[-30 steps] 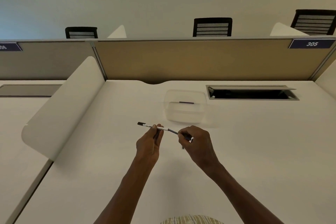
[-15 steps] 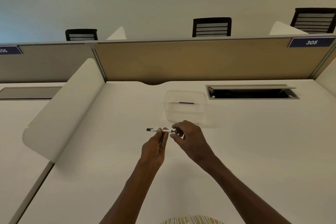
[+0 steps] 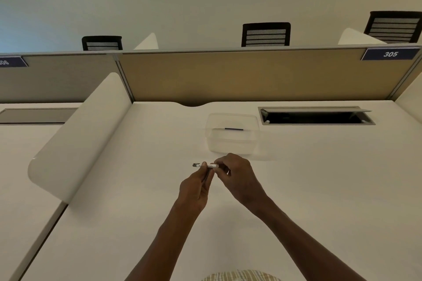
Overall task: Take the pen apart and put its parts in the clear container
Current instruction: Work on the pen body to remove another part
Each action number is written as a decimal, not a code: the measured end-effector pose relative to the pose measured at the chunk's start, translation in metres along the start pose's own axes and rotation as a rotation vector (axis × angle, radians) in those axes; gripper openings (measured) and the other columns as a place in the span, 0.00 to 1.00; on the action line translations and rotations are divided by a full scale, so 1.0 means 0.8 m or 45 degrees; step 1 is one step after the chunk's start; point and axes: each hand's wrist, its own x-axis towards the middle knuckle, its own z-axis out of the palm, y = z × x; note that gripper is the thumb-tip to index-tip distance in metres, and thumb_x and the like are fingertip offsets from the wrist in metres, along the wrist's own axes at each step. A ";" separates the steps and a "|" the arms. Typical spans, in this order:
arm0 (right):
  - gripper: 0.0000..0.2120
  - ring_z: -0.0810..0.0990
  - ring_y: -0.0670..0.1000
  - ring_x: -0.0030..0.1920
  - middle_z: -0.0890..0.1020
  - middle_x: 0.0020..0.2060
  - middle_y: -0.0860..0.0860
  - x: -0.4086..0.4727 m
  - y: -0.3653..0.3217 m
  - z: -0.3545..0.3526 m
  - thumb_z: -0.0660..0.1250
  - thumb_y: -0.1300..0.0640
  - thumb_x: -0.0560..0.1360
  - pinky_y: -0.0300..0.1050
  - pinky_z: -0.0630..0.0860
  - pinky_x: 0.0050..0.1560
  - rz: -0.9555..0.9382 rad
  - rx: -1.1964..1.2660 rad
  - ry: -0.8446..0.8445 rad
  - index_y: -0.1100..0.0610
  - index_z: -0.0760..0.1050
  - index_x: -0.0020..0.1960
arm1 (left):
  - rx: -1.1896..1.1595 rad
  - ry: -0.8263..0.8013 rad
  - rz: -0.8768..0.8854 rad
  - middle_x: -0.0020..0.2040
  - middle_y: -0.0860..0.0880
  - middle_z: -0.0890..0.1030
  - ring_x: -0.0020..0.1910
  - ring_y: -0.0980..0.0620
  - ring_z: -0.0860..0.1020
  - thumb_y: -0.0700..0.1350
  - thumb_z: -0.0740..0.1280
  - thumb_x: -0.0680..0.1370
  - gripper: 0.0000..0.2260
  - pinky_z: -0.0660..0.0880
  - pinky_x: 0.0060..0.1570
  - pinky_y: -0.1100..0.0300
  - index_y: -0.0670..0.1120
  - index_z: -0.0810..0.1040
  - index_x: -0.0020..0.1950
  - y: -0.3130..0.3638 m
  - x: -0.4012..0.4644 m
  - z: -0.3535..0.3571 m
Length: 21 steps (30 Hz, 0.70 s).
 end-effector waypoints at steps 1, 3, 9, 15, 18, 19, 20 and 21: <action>0.05 0.75 0.45 0.37 0.80 0.38 0.51 0.000 0.000 0.000 0.70 0.57 0.75 0.39 0.73 0.40 0.003 -0.002 0.013 0.57 0.81 0.48 | 0.060 -0.009 0.023 0.44 0.37 0.85 0.44 0.46 0.86 0.35 0.68 0.77 0.08 0.83 0.43 0.59 0.33 0.83 0.41 0.000 0.001 -0.002; 0.04 0.75 0.46 0.36 0.80 0.38 0.51 0.002 0.000 -0.001 0.70 0.58 0.75 0.41 0.74 0.40 0.005 -0.005 0.043 0.58 0.81 0.48 | 0.222 -0.010 0.081 0.44 0.37 0.85 0.46 0.46 0.86 0.37 0.69 0.78 0.09 0.82 0.47 0.58 0.34 0.85 0.41 0.001 0.003 -0.006; 0.03 0.75 0.48 0.34 0.80 0.36 0.51 0.007 0.005 -0.003 0.70 0.60 0.74 0.42 0.75 0.38 0.014 0.007 0.088 0.59 0.81 0.46 | 0.703 0.109 0.465 0.39 0.44 0.85 0.40 0.48 0.85 0.40 0.71 0.76 0.05 0.81 0.45 0.58 0.39 0.85 0.46 0.007 0.007 -0.014; 0.03 0.75 0.44 0.33 0.80 0.36 0.49 0.008 0.011 -0.001 0.71 0.59 0.74 0.35 0.72 0.36 0.038 0.092 0.109 0.58 0.81 0.46 | 1.220 -0.039 0.994 0.43 0.56 0.85 0.44 0.62 0.82 0.37 0.76 0.70 0.13 0.75 0.43 0.72 0.54 0.84 0.48 0.005 0.009 -0.013; 0.03 0.76 0.45 0.35 0.82 0.37 0.50 0.006 0.012 0.001 0.71 0.59 0.74 0.38 0.75 0.38 0.035 0.117 0.104 0.58 0.81 0.47 | 1.287 -0.165 1.185 0.47 0.54 0.85 0.47 0.58 0.83 0.35 0.77 0.69 0.13 0.78 0.49 0.65 0.47 0.85 0.51 -0.001 0.013 -0.015; 0.04 0.77 0.45 0.36 0.82 0.38 0.50 0.006 0.012 0.002 0.71 0.59 0.74 0.40 0.76 0.39 0.032 0.120 0.098 0.58 0.81 0.47 | 1.316 -0.184 1.243 0.48 0.53 0.85 0.48 0.57 0.83 0.36 0.77 0.70 0.13 0.79 0.50 0.62 0.46 0.85 0.52 -0.002 0.014 -0.015; 0.04 0.78 0.46 0.37 0.82 0.38 0.50 0.005 0.012 0.004 0.70 0.59 0.74 0.41 0.77 0.40 0.032 0.124 0.093 0.58 0.81 0.47 | 1.337 -0.199 1.285 0.47 0.54 0.86 0.48 0.57 0.84 0.37 0.76 0.70 0.12 0.79 0.50 0.61 0.47 0.85 0.52 -0.003 0.015 -0.014; 0.04 0.78 0.47 0.37 0.83 0.38 0.51 0.005 0.012 0.004 0.70 0.59 0.74 0.42 0.77 0.40 0.033 0.129 0.089 0.58 0.81 0.47 | 1.347 -0.220 1.313 0.47 0.55 0.86 0.48 0.58 0.84 0.38 0.76 0.71 0.12 0.79 0.50 0.61 0.50 0.85 0.51 -0.003 0.014 -0.014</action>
